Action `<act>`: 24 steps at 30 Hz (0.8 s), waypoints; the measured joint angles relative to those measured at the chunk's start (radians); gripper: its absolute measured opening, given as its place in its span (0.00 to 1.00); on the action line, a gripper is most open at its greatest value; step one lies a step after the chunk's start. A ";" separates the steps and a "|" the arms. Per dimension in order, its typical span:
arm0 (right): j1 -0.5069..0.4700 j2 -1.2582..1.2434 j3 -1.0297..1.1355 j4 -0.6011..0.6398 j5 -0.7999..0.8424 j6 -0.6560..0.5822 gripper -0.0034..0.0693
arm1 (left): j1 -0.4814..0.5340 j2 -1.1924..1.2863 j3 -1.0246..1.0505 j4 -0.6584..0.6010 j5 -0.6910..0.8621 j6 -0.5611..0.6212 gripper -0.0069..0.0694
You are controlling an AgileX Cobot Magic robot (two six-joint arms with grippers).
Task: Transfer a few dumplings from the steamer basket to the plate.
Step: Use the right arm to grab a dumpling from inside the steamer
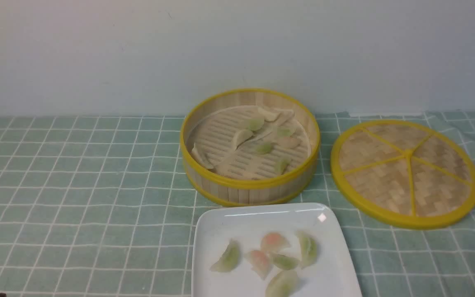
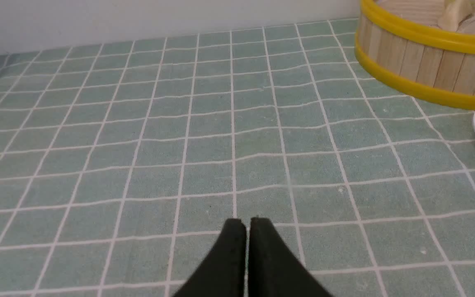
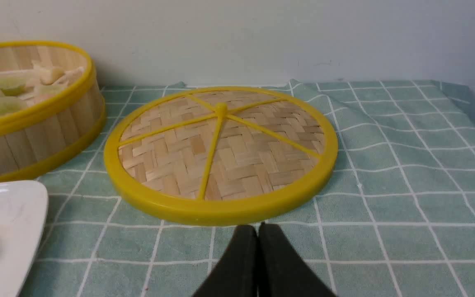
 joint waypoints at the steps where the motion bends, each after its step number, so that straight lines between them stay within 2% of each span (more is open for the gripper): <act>1: 0.000 0.000 0.000 0.000 0.000 0.000 0.03 | 0.000 0.000 0.000 0.000 0.000 0.000 0.08; 19: 0.000 0.000 0.000 0.002 -0.003 0.001 0.03 | 0.000 0.000 0.000 0.000 0.000 0.000 0.08; 21: 0.000 0.000 0.004 0.028 -0.029 0.019 0.03 | 0.000 0.000 0.000 0.000 0.000 0.000 0.08; 24: 0.000 0.000 0.010 0.190 -0.191 0.113 0.03 | 0.000 0.000 0.000 0.000 0.000 0.000 0.08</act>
